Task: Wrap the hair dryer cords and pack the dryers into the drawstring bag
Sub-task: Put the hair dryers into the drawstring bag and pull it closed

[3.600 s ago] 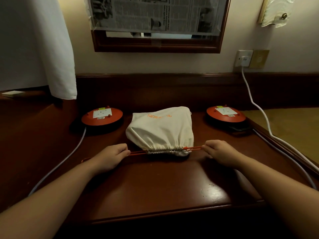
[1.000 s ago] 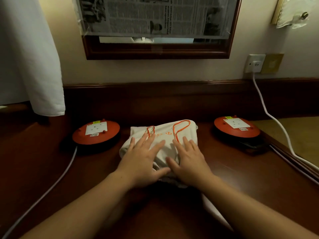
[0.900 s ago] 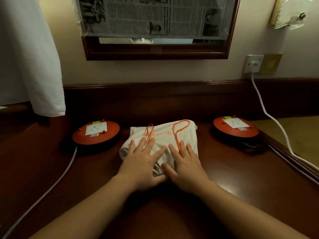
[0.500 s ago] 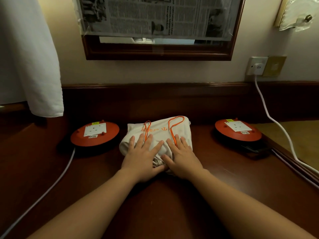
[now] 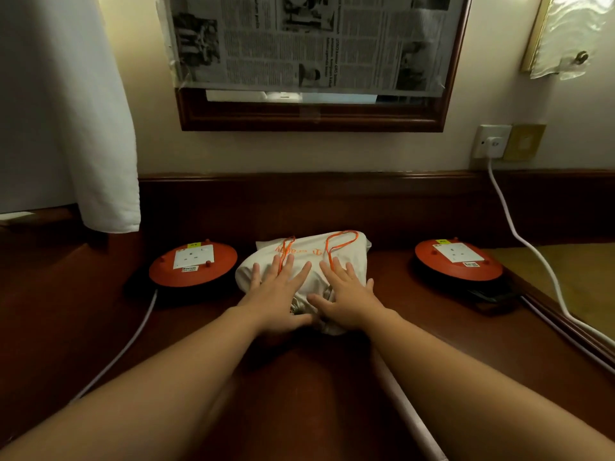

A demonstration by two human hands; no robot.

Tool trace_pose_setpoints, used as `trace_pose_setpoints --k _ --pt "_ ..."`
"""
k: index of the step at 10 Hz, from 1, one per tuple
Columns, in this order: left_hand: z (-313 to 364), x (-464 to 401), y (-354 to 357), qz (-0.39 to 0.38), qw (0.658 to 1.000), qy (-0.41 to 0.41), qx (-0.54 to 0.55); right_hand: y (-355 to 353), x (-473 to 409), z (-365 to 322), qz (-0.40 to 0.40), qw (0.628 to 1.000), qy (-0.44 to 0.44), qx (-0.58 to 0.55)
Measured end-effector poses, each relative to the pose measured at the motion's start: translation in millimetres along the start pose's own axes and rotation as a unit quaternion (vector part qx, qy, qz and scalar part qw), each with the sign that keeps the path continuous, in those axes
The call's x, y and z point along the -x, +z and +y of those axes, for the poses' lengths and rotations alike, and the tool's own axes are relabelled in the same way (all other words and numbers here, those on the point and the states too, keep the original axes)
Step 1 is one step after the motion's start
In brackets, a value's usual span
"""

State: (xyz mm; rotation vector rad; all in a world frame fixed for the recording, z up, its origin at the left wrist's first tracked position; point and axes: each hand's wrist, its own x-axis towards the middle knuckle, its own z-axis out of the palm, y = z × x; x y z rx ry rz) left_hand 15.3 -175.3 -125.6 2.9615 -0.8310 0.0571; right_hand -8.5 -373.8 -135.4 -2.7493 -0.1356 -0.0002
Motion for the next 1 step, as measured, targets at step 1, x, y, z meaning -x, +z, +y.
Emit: trace_pose_setpoints --k 1 --pt "22.4 37.1 -7.0 0.032 0.998 0.022 0.05 -8.1 30.7 -7.0 0.039 0.999 -0.011 -0.008"
